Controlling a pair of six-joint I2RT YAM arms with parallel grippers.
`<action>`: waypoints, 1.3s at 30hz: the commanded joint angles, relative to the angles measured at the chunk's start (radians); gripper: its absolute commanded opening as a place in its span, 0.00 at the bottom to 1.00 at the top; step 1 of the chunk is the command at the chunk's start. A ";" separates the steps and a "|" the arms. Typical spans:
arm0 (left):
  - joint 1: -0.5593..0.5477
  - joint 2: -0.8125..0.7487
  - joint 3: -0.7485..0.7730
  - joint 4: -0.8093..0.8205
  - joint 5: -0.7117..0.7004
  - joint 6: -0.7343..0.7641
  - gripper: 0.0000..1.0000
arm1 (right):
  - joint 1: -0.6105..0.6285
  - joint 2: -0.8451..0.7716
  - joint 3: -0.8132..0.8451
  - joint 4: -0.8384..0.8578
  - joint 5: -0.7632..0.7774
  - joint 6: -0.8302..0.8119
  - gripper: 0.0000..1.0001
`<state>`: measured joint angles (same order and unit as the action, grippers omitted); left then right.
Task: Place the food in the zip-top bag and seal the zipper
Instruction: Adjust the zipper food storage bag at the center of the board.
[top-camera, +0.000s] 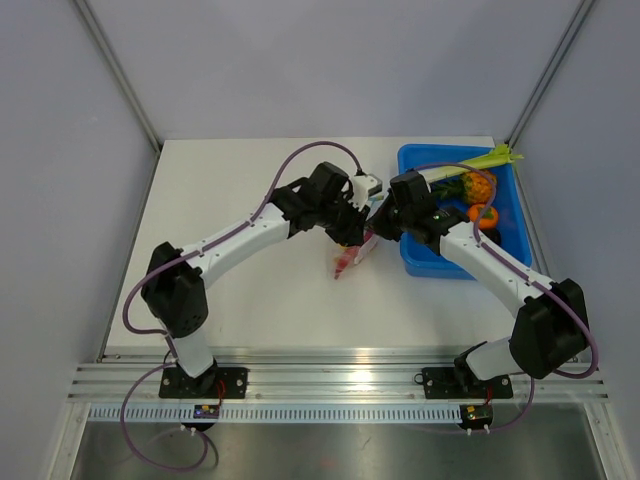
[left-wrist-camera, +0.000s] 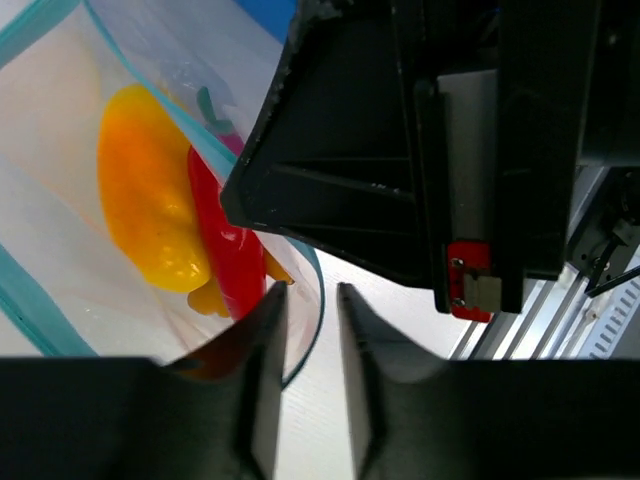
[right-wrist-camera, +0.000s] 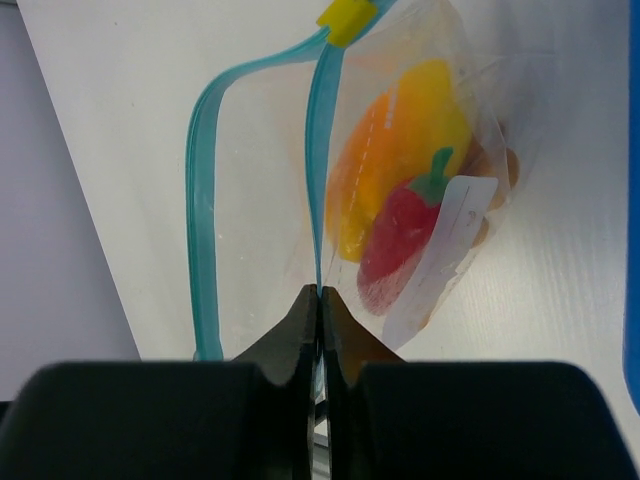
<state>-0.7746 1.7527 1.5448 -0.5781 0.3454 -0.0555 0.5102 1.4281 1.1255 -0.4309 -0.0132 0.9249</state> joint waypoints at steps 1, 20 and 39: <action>0.001 0.014 0.007 0.037 0.069 0.023 0.13 | 0.005 -0.034 0.036 0.023 -0.025 0.020 0.09; 0.113 -0.104 -0.114 -0.014 0.316 0.267 0.00 | -0.078 -0.257 0.007 0.090 -0.146 -0.655 0.75; 0.121 -0.315 -0.310 -0.043 0.074 0.641 0.00 | -0.079 -0.414 -0.378 0.457 -0.281 -1.130 0.67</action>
<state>-0.6586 1.4731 1.2396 -0.6598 0.4831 0.5137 0.4309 1.0164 0.7807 -0.0898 -0.2386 -0.0753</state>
